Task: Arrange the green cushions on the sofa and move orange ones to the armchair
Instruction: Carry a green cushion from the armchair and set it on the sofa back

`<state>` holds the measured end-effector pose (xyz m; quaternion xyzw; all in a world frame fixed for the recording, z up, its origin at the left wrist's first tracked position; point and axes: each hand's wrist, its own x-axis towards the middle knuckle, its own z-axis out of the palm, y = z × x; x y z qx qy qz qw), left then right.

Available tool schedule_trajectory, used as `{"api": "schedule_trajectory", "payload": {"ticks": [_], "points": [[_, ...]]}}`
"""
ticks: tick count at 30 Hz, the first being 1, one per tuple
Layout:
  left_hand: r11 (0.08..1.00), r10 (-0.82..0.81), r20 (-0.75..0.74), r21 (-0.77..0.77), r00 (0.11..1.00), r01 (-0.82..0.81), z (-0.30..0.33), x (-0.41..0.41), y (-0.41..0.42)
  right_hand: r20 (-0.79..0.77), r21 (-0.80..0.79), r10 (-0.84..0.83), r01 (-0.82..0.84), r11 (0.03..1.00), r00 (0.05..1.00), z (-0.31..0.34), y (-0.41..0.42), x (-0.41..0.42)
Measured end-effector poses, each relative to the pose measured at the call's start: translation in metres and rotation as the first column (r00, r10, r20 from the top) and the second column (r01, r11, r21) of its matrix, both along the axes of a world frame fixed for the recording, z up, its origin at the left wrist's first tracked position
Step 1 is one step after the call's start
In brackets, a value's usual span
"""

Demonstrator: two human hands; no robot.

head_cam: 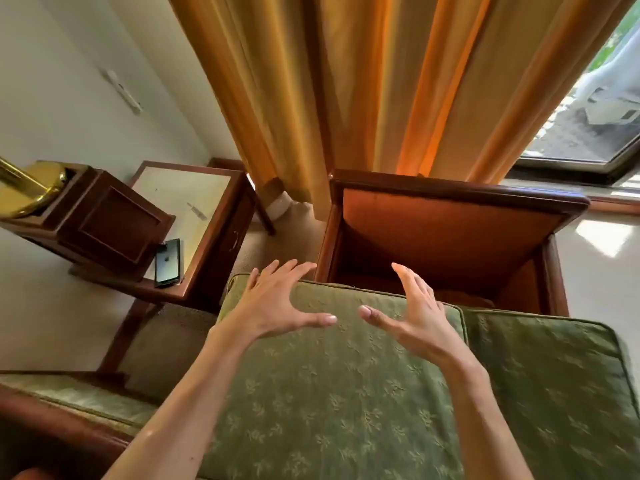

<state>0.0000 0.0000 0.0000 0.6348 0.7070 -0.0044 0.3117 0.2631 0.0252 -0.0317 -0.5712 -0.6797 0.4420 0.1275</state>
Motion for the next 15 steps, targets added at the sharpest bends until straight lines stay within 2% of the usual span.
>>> {"api": "schedule_trajectory", "payload": {"ticks": [3,6,11,13,15], "points": [[0.985,-0.063,-0.077,-0.167,0.995,0.050,-0.041,-0.008,0.033,0.163,-0.104,0.176,-0.160,0.982,0.971,-0.048,0.055,-0.014],[0.961,-0.065,-0.126,-0.274,0.990,0.028,-0.082,-0.026,0.063,0.233,-0.274,0.361,-0.296,0.915,0.903,-0.090,0.099,-0.037],[0.902,-0.096,-0.158,-0.432,0.983,0.019,-0.130,-0.043,0.106,0.148,-0.545,0.486,-0.339,0.766,0.861,-0.147,0.143,-0.063],[0.846,-0.125,-0.205,-0.534,0.971,-0.004,-0.136,-0.045,0.117,0.097,-0.640,0.524,-0.350,0.684,0.846,-0.156,0.150,-0.066],[0.757,-0.120,-0.259,-0.648,0.958,-0.080,-0.134,-0.044,0.128,0.079,-0.683,0.535,-0.345,0.644,0.841,-0.155,0.150,-0.067]]}}
